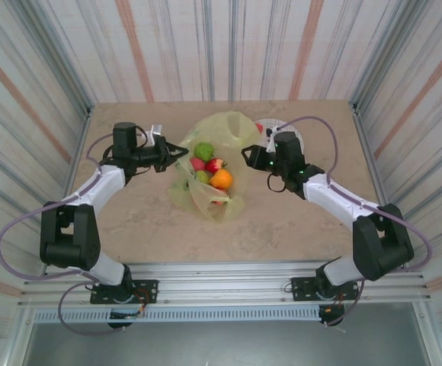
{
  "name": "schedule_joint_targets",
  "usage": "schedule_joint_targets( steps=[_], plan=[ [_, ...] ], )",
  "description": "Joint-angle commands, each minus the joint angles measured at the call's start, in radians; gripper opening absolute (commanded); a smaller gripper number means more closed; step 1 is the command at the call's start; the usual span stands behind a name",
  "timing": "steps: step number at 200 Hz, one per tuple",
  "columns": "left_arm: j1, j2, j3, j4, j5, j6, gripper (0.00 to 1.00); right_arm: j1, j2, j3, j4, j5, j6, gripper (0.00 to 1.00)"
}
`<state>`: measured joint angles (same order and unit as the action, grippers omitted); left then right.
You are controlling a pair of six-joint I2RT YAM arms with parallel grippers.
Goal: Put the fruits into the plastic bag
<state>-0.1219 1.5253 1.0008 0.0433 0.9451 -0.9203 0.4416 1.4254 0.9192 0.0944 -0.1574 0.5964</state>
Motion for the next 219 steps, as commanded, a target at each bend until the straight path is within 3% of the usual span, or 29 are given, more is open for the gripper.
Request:
schedule_joint_targets(
  steps=[1,44,76,112,170,219],
  plan=[
    [0.008,-0.001,0.032,-0.035,0.000,0.040,0.00,-0.047,-0.065,-0.030,-0.057,0.084,-0.077,0.60],
    [0.037,0.001,0.027,-0.038,-0.006,0.032,0.00,-0.161,-0.180,-0.097,-0.028,0.093,-0.075,0.63],
    [0.051,-0.001,0.025,-0.036,-0.005,0.027,0.00,-0.221,-0.186,-0.085,-0.015,0.118,-0.098,0.72],
    [0.054,-0.010,0.023,-0.033,-0.005,0.023,0.00,-0.289,0.066,0.090,-0.077,0.045,-0.095,0.75],
    [0.054,-0.010,0.022,-0.029,-0.002,0.019,0.00,-0.284,0.512,0.484,-0.172,-0.030,-0.078,0.74],
    [0.063,-0.002,0.018,-0.019,-0.003,0.009,0.00,-0.261,0.759,0.791,-0.295,-0.039,-0.070,0.73]
  ],
)
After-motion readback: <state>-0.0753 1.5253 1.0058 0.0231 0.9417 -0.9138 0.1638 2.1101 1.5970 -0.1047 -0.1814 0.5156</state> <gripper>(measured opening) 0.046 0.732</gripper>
